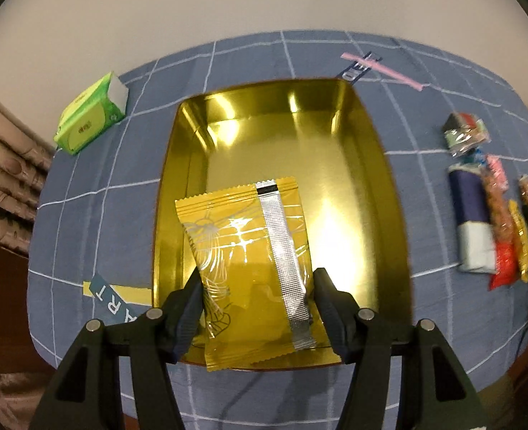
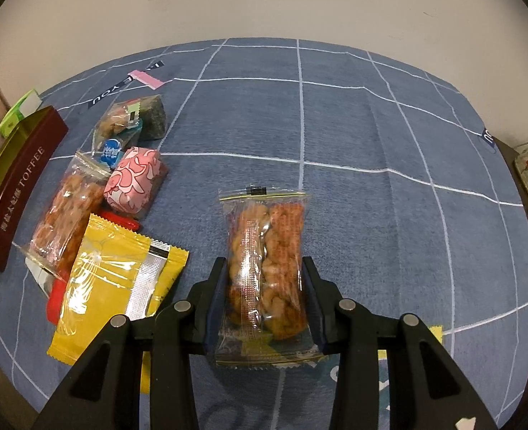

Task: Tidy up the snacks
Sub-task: 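Carry the yellow packet into the gold tin with the left gripper and release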

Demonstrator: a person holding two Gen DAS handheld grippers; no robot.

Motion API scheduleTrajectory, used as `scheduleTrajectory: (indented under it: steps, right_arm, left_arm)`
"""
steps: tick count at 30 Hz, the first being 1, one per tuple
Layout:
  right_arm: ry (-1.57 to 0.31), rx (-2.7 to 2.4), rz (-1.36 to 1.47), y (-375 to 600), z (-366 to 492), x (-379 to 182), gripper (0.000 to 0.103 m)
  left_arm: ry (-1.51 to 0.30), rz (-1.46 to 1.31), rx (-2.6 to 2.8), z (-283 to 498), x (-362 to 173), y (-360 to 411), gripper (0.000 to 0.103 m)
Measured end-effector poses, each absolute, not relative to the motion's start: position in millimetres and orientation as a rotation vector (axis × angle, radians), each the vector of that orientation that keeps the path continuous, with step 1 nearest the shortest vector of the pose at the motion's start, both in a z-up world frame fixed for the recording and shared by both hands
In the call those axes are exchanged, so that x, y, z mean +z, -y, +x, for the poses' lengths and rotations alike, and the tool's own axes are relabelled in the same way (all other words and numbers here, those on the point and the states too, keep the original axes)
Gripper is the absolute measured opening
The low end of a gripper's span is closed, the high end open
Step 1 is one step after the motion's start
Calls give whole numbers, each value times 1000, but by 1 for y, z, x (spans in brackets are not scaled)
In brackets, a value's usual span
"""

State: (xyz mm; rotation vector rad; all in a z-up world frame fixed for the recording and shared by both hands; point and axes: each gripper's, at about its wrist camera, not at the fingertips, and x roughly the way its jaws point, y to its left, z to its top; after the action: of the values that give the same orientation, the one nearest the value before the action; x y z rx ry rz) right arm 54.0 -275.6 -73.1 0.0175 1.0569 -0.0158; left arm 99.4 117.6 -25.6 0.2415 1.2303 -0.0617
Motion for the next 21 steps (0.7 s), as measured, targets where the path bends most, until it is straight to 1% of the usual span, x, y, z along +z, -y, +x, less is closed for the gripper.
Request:
scheduleTrajectory:
  steps: [12, 21]
  right_arm:
    - [-1072, -47, 33, 274, 56, -73, 37]
    - [-1085, -64, 32, 272, 55, -72, 37]
  left_arm:
    - [-1277, 299, -26, 101, -51, -136, 60]
    - [-1265, 309, -11, 99, -52, -135, 61]
